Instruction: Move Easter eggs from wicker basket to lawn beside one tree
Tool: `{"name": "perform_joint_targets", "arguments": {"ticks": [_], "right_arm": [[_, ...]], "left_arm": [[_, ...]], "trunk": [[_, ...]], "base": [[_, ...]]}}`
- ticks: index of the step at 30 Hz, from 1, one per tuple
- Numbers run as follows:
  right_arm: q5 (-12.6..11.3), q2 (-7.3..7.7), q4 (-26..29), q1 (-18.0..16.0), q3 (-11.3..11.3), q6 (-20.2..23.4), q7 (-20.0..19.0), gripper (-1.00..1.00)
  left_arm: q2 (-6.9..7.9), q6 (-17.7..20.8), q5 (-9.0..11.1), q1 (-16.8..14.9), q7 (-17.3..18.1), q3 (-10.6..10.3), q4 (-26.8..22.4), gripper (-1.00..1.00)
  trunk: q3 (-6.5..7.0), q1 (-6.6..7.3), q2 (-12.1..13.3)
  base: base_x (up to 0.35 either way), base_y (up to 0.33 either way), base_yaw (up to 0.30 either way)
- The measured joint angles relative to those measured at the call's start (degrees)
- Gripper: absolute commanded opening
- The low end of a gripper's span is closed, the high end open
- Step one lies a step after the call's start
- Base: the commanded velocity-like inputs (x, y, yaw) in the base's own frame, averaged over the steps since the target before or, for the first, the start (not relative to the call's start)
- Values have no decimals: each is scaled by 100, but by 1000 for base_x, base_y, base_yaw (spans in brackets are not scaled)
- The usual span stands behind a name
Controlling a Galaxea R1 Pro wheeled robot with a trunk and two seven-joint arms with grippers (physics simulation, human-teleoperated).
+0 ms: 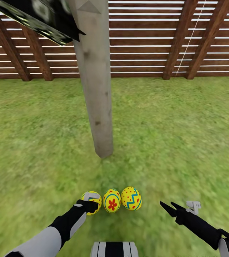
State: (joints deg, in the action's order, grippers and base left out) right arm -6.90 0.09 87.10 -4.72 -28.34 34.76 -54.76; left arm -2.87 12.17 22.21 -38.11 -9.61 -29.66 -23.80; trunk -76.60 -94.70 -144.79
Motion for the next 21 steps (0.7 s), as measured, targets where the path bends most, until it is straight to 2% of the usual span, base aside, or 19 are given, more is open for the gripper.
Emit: {"name": "perform_joint_targets", "arguments": {"ticks": [15,16,21], "right_arm": [[3,0,0,0,0,0,0,100],[2,0,0,0,0,0,0,100],[0,0,0,0,0,0,0,100]], "left_arm": [[0,0,0,0,-3,2,-6,-100],[0,0,0,0,-3,1,-7,100],[-1,7,7,2,-7,-1,-248,100]], "trunk": [[-44,-5,-3],[-44,-5,-3],[-44,-5,-3]], "base": [[0,0,0],[0,0,0],[0,0,0]]}}
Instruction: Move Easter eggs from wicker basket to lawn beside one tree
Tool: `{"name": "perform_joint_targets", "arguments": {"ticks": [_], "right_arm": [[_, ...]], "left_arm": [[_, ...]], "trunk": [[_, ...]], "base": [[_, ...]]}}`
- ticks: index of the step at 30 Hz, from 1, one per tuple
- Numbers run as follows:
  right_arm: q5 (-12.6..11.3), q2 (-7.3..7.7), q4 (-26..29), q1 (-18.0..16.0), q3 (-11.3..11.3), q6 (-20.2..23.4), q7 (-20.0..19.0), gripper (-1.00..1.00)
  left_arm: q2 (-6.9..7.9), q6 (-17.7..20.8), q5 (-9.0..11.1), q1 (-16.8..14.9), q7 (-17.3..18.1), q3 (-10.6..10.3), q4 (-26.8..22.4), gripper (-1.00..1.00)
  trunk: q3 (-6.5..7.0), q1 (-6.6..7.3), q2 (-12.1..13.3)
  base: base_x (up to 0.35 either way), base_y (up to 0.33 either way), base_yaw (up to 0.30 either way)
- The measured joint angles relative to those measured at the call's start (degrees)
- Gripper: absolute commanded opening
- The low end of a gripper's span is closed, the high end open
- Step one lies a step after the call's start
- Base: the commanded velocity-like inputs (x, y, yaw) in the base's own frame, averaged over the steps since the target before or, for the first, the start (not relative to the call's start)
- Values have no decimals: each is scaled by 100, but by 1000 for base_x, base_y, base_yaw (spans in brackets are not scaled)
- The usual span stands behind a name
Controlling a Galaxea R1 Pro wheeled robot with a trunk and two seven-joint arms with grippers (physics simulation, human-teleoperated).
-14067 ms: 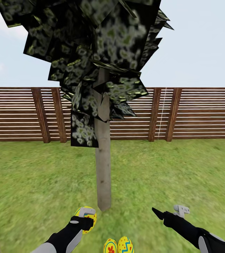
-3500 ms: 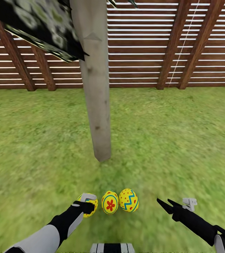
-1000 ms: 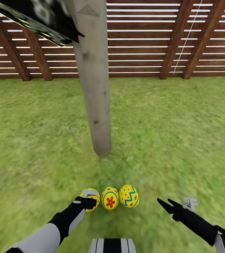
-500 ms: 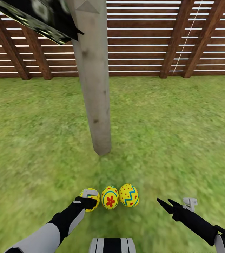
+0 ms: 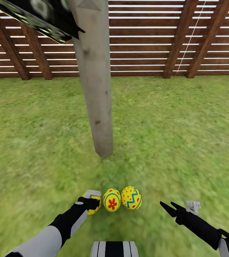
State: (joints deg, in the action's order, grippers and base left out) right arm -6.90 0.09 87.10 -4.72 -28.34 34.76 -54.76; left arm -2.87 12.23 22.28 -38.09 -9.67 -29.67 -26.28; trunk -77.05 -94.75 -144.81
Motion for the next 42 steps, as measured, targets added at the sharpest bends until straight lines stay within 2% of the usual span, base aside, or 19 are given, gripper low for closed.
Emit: {"name": "perform_joint_targets", "arguments": {"ticks": [14,42], "right_arm": [[0,0,0,0,0,0,0,100],[-1,0,0,0,0,2,0,100]], "left_arm": [[0,21,15,-2,0,8,-77,100],[0,188,21,-2,9,8,-72,100]], "trunk": [[0,0,0],[620,72,37]], "base": [[0,0,0],[0,0,0]]}}
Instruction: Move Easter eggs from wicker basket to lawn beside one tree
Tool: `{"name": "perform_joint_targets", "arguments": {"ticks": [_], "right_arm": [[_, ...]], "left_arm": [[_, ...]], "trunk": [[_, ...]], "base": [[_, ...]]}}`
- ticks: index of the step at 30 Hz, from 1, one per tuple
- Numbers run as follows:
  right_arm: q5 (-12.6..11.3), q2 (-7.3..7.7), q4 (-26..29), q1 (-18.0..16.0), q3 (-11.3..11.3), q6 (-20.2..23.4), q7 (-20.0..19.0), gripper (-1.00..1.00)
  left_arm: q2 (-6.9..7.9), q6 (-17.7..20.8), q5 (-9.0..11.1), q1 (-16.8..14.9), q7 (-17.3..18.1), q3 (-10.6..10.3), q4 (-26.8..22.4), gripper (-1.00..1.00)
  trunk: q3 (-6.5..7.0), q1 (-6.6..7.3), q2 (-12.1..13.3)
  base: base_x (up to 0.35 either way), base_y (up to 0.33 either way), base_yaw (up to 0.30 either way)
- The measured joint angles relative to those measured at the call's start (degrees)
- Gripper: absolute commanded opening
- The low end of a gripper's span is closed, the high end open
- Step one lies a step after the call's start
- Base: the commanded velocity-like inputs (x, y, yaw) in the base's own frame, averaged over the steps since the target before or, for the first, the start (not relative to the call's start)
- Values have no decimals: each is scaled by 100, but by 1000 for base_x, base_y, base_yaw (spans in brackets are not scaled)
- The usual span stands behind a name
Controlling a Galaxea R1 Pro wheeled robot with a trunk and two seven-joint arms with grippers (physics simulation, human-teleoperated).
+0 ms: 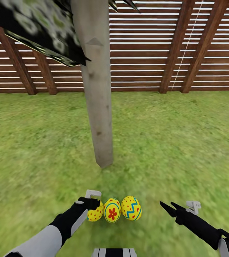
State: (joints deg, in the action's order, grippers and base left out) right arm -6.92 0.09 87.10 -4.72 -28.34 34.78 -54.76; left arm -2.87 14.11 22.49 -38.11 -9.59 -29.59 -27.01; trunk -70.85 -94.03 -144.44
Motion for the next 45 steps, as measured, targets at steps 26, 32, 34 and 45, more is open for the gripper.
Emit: {"name": "perform_joint_targets", "arguments": {"ticks": [26,32,34,45], "right_arm": [[0,0,0,0,0,-2,-1,100],[0,0,0,0,0,-2,0,100],[0,0,0,0,0,-2,0,100],[8,0,-6,0,0,6,0,100]], "left_arm": [[21,448,10,-6,9,7,-5,100],[22,449,4,-2,2,7,1,100],[22,449,3,-1,1,7,3,100],[18,454,1,0,1,7,11,100]], "trunk": [[576,64,35],[709,79,43],[754,84,46],[998,114,61]], "base": [[-95,0,0],[-342,0,0],[-347,0,0],[-319,0,0]]}}
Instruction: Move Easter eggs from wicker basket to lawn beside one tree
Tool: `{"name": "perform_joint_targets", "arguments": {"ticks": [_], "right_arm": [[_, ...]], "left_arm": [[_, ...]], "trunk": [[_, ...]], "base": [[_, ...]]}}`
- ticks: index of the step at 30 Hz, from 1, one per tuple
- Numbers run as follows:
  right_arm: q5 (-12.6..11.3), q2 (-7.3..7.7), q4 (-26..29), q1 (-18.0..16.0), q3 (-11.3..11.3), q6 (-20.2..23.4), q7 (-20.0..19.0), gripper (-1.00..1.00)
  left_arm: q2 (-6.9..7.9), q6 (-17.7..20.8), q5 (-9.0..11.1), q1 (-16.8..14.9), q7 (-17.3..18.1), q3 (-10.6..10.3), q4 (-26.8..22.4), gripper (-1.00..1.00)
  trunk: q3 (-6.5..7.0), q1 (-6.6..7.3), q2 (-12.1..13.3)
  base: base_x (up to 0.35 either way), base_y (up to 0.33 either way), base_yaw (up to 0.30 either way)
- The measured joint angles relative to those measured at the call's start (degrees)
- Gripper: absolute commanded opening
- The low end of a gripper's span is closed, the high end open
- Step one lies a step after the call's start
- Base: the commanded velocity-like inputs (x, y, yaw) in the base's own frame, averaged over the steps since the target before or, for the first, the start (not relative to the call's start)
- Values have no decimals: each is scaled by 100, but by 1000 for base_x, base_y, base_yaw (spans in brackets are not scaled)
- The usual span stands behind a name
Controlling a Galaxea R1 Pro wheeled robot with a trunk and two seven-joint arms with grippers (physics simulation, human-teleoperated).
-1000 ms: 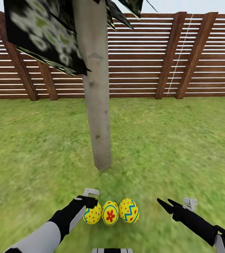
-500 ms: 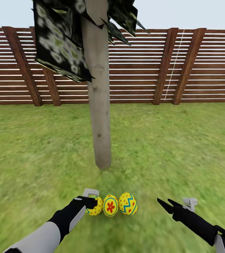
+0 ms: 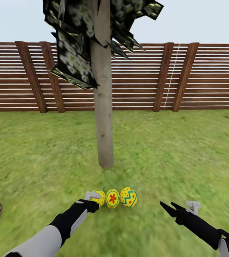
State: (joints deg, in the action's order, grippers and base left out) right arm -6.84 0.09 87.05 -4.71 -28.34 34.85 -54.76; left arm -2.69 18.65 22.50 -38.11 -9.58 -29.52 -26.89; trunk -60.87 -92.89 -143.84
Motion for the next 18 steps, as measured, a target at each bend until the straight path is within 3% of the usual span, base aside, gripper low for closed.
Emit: {"name": "perform_joint_targets", "arguments": {"ticks": [14,18], "right_arm": [[27,0,-10,0,0,1,0,100],[31,0,-16,0,0,8,5,100]], "left_arm": [[0,283,6,-10,-3,32,21,100],[2,466,-4,-10,-3,298,36,100]], "trunk": [[311,38,19],[399,49,24]], "base": [[-30,0,0],[-1,0,0]]}}
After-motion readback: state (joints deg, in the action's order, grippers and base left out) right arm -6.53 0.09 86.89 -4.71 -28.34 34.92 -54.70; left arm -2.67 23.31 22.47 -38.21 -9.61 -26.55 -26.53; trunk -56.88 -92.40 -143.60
